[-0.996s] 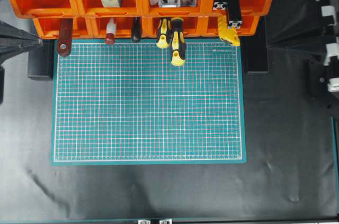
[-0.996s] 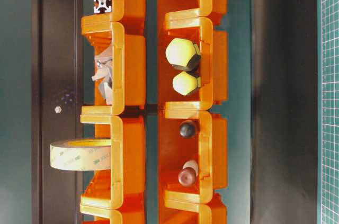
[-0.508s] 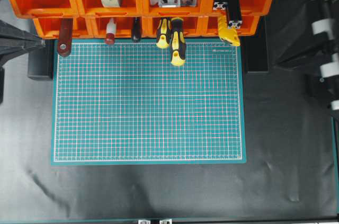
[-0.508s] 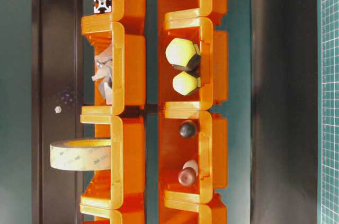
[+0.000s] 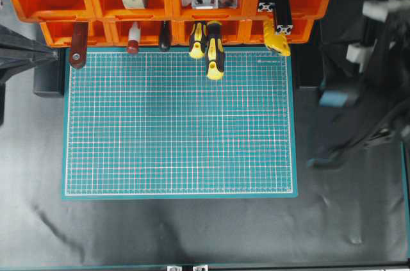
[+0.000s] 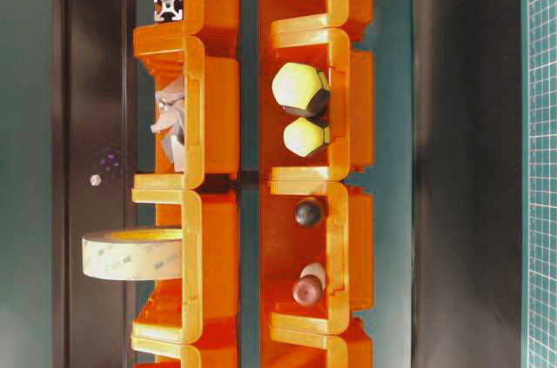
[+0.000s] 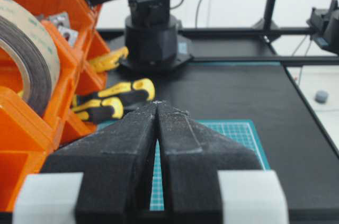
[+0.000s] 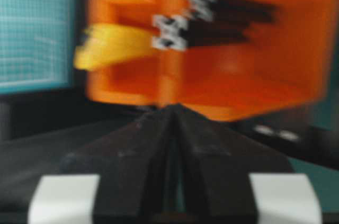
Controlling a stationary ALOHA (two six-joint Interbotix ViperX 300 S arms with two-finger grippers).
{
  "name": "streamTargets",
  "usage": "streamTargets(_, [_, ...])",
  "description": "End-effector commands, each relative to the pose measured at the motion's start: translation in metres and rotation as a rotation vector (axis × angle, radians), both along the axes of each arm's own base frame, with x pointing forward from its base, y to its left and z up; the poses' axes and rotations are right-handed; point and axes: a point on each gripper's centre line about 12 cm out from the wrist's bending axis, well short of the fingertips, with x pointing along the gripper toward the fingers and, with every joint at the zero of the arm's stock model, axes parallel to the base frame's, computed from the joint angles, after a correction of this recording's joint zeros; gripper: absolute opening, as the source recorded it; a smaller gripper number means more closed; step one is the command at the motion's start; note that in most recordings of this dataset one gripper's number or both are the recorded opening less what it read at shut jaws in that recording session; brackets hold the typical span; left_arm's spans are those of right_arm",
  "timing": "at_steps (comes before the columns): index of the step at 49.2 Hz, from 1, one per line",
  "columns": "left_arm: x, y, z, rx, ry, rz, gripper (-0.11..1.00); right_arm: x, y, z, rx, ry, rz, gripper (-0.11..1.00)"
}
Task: Pick frame from container rack with right arm.
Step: 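Move the open right gripper to the black extrusion bars in the right bin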
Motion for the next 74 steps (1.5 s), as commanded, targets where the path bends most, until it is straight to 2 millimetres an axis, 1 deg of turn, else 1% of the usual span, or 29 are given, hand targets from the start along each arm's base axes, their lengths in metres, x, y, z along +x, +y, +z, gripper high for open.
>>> streamTargets(1, [0.005,-0.001,0.008,-0.006,-0.015,-0.007,0.01,0.003,0.009,-0.002,-0.147,-0.016,-0.016,0.02])
streamTargets(4, [0.006,-0.002,0.007,-0.009,-0.011,-0.010,0.01,0.006,0.015,-0.006,-0.164,-0.027,-0.002,0.02])
streamTargets(9, [0.007,-0.002,0.005,-0.009,-0.003,-0.011,0.01,0.008,0.019,-0.011,-0.189,-0.028,0.003,0.03])
streamTargets(12, [0.007,-0.002,0.006,-0.009,-0.004,-0.011,0.01,0.008,0.018,-0.012,-0.194,-0.030,-0.001,0.06])
streamTargets(15, [0.007,-0.002,0.006,-0.009,-0.006,-0.011,0.01,0.008,0.018,-0.012,-0.203,-0.032,-0.001,0.12])
streamTargets(19, [0.007,-0.002,0.006,-0.011,-0.006,-0.011,0.01,0.008,0.017,-0.014,-0.217,-0.024,-0.005,0.25])
streamTargets(26, [0.004,-0.004,0.008,-0.011,-0.014,-0.017,0.01,0.006,0.015,-0.023,-0.238,-0.003,0.000,0.62])
streamTargets(29, [0.004,-0.004,0.009,-0.011,-0.017,-0.017,0.01,0.006,0.014,-0.030,-0.248,0.011,0.007,0.76])
streamTargets(32, [0.004,-0.004,0.009,-0.011,-0.017,-0.017,0.01,0.008,0.014,-0.036,-0.263,0.022,0.020,0.84])
streamTargets(40, [0.005,-0.004,0.007,-0.011,-0.009,-0.017,0.01,0.019,0.012,-0.046,-0.318,-0.001,0.015,0.83])
streamTargets(47, [0.005,-0.003,0.007,-0.011,-0.009,-0.016,0.01,0.029,0.007,-0.046,-0.368,-0.058,-0.009,0.83])
streamTargets(52, [0.005,-0.004,0.008,-0.012,-0.010,-0.017,0.01,0.034,0.003,-0.054,-0.377,-0.048,-0.011,0.83])
streamTargets(62, [0.005,-0.003,0.007,-0.012,-0.009,-0.016,0.01,0.043,-0.006,-0.068,-0.376,-0.025,0.002,0.83])
streamTargets(74, [0.005,-0.004,0.007,-0.012,-0.009,-0.017,0.01,0.048,-0.022,-0.074,-0.377,-0.029,-0.050,0.83])
